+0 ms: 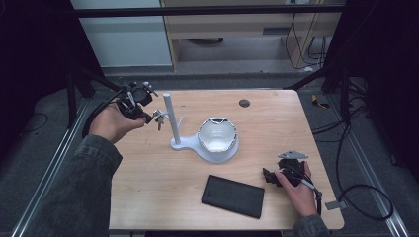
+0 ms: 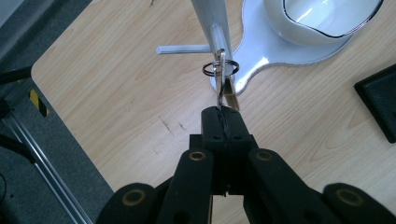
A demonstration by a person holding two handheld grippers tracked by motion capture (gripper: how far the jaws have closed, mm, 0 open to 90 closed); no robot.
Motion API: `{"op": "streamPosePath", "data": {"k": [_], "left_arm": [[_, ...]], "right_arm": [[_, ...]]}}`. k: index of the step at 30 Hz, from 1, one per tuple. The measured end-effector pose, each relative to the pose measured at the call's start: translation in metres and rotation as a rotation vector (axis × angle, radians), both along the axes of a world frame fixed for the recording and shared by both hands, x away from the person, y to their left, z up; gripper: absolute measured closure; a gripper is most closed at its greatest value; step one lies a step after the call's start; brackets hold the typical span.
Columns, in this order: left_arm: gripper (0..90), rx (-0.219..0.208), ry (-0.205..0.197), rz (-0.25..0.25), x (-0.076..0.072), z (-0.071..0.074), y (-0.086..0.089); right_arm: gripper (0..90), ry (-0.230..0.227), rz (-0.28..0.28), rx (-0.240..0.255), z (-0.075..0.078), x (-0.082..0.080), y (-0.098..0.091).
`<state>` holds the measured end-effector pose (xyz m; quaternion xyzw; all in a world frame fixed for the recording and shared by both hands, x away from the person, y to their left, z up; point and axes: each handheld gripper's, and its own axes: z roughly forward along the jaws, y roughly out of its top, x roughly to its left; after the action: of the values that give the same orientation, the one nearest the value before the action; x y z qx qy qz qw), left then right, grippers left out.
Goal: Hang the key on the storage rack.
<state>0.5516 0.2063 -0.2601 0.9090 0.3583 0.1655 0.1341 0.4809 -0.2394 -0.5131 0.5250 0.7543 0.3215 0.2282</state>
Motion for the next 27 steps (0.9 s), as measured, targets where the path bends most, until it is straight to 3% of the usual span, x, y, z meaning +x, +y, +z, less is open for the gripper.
{"op": "streamPosePath", "data": {"k": [7,10,12,14,20,22,27], "left_arm": [[89.8,0.001,0.002,0.005,0.006,-0.006,-0.004],[87.4,-0.037,-0.032,0.017,0.004,-0.008,0.0],[79.4,-0.045,-0.078,0.016,0.0,-0.008,0.005],[77.1,-0.071,-0.095,0.01,-0.007,-0.012,0.011],[56.6,-0.142,-0.186,0.002,-0.029,-0.034,0.027],[52.2,-0.163,-0.199,-0.013,-0.035,-0.044,0.03],[29.5,-0.207,-0.237,-0.032,-0.046,-0.069,0.031]], "right_arm": [[0.5,0.002,0.003,0.0,0.0,0.0,0.0],[0.5,0.002,0.005,0.0,0.0,0.0,0.0],[0.5,0.002,0.005,0.0,0.0,0.0,0.0],[0.5,0.004,0.006,-0.001,0.0,-0.001,0.0],[0.5,0.003,0.01,-0.001,0.0,0.0,-0.001],[0.4,0.003,0.01,0.0,0.0,0.0,-0.001],[0.5,0.002,0.009,-0.001,0.0,-0.001,-0.001]]}}
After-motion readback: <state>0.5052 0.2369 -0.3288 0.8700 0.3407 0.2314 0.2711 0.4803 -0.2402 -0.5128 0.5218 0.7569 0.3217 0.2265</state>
